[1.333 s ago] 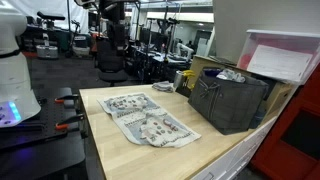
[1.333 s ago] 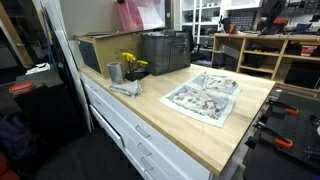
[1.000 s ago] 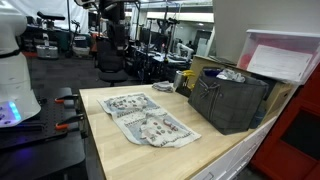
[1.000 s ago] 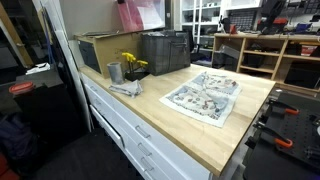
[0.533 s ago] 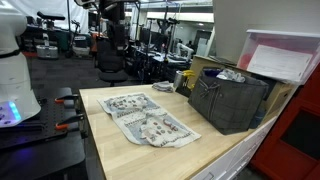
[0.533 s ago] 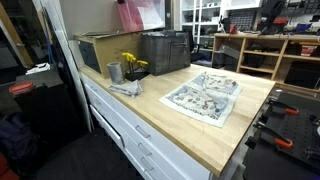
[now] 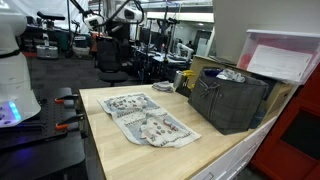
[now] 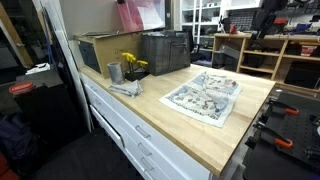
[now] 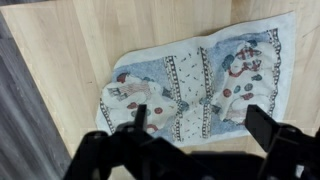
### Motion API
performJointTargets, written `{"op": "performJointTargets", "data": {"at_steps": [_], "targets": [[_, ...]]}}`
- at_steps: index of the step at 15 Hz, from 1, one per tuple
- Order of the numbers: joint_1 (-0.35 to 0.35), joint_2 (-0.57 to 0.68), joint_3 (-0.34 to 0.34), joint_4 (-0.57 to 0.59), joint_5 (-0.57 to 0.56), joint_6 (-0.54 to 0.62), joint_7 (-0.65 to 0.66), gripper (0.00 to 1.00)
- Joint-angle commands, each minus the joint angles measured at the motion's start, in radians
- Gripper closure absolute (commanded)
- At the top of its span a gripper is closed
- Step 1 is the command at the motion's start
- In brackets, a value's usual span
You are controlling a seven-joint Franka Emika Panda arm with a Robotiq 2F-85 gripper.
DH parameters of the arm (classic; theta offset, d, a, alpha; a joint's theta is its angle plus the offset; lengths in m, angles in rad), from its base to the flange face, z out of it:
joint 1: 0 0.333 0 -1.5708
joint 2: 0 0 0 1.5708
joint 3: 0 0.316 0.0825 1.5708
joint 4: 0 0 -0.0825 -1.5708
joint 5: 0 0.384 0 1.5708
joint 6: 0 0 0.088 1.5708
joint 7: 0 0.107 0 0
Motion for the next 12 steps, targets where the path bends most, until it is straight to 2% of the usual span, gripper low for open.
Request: {"op": "performJointTargets", "data": {"at_steps": [1, 3, 6, 10, 12], "targets": [[0.019, 0.227, -0.028, 0.036, 0.049, 0.153, -0.04, 0.0], [0.038, 0.352, -0.044, 0.069, 0.098, 0.221, -0.07, 0.0], [0.04, 0.509, -0.047, 0.147, 0.189, 0.26, -0.139, 0.0], [-0.013, 0.706, -0.005, 0.297, 0.282, 0.26, -0.192, 0.0], [-0.049, 0.752, 0.037, 0.357, 0.334, 0.227, -0.241, 0.0]]}}
